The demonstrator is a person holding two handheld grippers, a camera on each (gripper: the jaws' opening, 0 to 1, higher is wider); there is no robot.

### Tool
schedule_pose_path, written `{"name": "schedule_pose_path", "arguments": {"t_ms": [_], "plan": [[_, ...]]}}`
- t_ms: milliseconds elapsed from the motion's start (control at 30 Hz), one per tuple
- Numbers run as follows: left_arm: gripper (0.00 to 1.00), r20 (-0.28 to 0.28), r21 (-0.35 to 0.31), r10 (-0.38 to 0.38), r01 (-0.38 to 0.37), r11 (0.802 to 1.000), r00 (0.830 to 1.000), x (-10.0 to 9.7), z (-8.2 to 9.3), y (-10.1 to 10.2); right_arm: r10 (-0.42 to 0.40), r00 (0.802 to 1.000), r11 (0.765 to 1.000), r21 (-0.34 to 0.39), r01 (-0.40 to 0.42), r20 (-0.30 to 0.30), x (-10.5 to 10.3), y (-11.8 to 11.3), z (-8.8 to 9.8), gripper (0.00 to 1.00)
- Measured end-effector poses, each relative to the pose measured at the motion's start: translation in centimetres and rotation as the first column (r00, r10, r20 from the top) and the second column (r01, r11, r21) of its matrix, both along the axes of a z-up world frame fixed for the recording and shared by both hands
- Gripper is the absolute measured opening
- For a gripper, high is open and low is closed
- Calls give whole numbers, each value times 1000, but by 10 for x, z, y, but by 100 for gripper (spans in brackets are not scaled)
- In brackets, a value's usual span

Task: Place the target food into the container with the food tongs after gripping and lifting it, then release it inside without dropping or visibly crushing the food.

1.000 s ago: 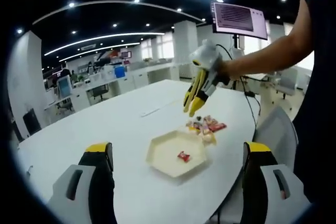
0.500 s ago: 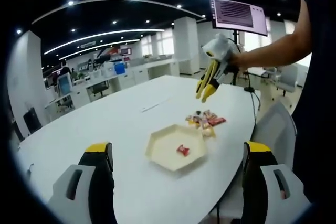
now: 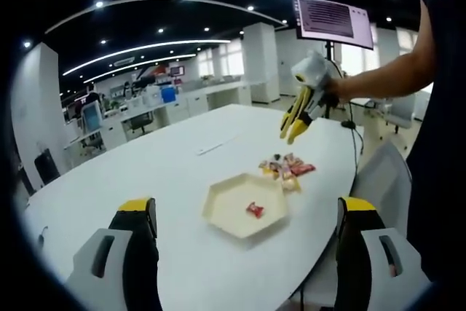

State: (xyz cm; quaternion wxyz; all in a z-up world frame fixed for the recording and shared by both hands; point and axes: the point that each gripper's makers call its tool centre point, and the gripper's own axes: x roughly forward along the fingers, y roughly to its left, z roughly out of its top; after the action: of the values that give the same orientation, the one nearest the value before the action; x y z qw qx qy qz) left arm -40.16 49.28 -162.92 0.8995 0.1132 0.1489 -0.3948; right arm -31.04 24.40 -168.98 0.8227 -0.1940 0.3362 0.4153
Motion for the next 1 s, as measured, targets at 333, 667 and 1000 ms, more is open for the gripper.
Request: {"name": "schedule_pose_path", "arguments": {"t_ms": [333, 667, 1000], "plan": [[99, -7, -1, 17, -17, 1000, 1000, -2, -3, 2, -29, 1000, 999, -20, 30, 11, 3, -4, -18, 28], [99, -20, -13, 40, -41, 999, 999, -5, -5, 5, -71, 997, 997, -16, 71, -31, -3, -6, -53, 28], [99, -32, 2, 43, -43, 999, 999, -7, -10, 6, -94, 994, 995, -27, 93, -63, -7, -5, -81, 28]]}}
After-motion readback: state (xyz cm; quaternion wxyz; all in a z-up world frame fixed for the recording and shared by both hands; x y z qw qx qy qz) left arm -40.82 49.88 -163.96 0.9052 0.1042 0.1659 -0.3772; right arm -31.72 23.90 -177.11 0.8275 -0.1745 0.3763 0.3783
